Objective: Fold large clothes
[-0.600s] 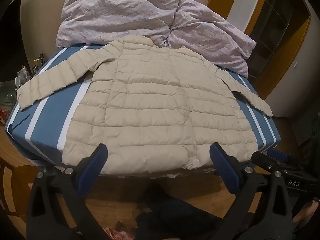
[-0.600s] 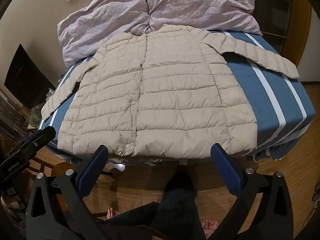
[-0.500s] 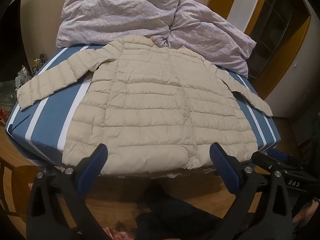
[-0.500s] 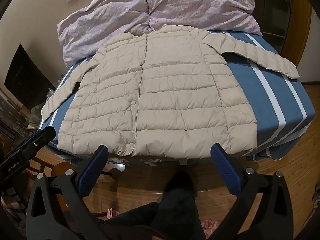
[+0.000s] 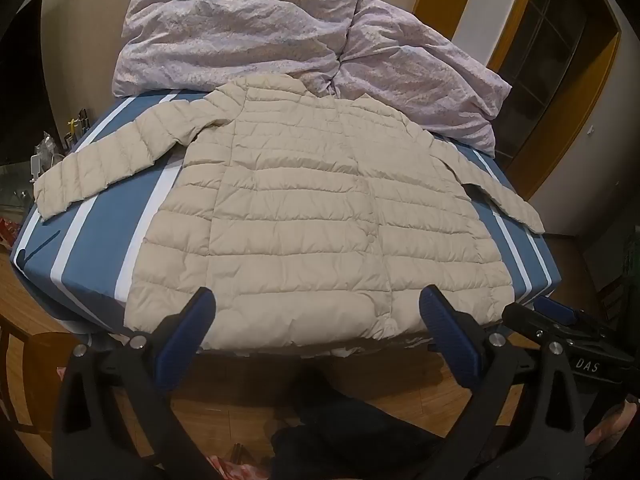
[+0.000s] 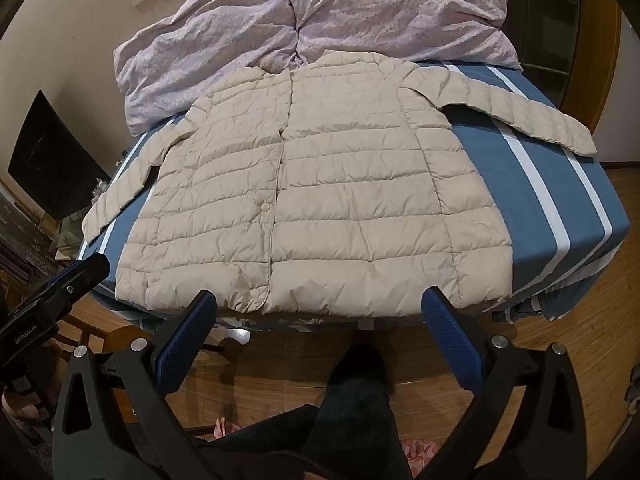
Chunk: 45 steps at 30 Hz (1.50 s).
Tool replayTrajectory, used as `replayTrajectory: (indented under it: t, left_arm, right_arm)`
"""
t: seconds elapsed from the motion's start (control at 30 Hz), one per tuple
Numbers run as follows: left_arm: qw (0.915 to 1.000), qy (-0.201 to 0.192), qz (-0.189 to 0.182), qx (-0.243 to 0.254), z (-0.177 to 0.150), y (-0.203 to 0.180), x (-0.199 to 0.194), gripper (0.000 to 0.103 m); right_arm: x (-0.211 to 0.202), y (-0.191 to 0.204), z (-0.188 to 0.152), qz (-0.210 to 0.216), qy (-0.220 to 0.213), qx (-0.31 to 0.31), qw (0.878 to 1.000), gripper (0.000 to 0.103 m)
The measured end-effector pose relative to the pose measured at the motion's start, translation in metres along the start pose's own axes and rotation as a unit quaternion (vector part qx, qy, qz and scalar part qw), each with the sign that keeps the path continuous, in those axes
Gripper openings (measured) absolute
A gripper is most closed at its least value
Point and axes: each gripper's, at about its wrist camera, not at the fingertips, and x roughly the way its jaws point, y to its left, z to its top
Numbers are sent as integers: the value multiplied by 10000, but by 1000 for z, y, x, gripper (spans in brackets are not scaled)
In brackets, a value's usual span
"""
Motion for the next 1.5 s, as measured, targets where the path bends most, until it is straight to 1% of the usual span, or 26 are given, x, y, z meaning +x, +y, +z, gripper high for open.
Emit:
replayTrajectory:
  t: [1.5]
  left_arm:
    - [10000, -30, -10, 0, -1, 0, -2, 101]
  right_arm:
    - [-1, -2, 1, 21, -44, 0, 10000, 102]
